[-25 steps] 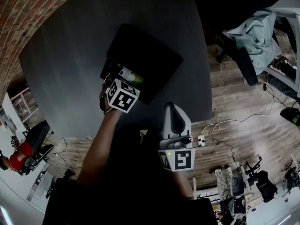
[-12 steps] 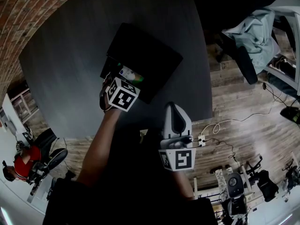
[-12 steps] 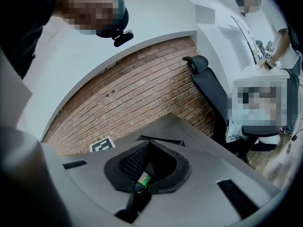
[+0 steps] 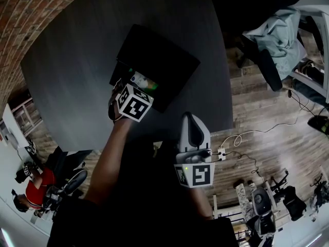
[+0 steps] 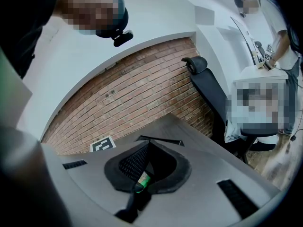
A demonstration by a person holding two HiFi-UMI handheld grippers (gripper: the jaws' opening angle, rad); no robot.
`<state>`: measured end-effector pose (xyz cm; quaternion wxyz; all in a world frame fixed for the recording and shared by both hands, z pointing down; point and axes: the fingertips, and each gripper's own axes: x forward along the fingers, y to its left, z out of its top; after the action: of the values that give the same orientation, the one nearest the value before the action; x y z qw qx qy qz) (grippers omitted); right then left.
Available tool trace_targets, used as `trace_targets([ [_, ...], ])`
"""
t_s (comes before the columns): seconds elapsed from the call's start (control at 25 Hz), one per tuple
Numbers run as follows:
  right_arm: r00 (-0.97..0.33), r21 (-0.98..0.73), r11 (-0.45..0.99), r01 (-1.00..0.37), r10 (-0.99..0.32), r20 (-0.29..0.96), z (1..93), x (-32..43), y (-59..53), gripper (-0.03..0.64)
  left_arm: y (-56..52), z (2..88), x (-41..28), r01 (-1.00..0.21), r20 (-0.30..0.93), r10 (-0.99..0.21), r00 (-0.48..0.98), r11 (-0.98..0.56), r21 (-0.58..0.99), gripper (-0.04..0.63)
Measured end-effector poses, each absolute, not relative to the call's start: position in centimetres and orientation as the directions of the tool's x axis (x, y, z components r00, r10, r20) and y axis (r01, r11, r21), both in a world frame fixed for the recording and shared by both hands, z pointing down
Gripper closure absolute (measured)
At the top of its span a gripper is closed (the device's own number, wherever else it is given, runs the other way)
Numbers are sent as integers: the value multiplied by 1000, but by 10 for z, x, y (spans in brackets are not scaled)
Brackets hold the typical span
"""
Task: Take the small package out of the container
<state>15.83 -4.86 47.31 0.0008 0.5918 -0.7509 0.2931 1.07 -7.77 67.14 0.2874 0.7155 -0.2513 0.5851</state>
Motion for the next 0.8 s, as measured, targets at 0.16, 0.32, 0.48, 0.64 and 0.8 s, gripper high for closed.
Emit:
trace_targets([
  [0.16, -295, -439, 124, -890, -890, 347, 472, 161, -48, 592, -76, 671, 12, -688, 983, -16, 183, -717, 117, 181],
  [0.32, -291, -439, 119, -891, -890, 350, 472, 162, -47, 592, -74, 671, 12, -685, 983, -11, 183, -719, 119, 181],
  [0.48, -289, -438, 117, -891, -891, 350, 472, 163, -46, 592, -73, 669, 11, -683, 983, -9, 182, -721, 119, 181],
  [0.64, -289, -442, 115, -890, -891, 349, 471, 164, -46, 592, -73, 667, 11, -681, 984, -5, 179, -722, 121, 181],
  [0.8, -290, -442, 116, -890, -891, 350, 472, 164, -45, 592, -71, 667, 10, -678, 984, -3, 179, -725, 122, 181],
])
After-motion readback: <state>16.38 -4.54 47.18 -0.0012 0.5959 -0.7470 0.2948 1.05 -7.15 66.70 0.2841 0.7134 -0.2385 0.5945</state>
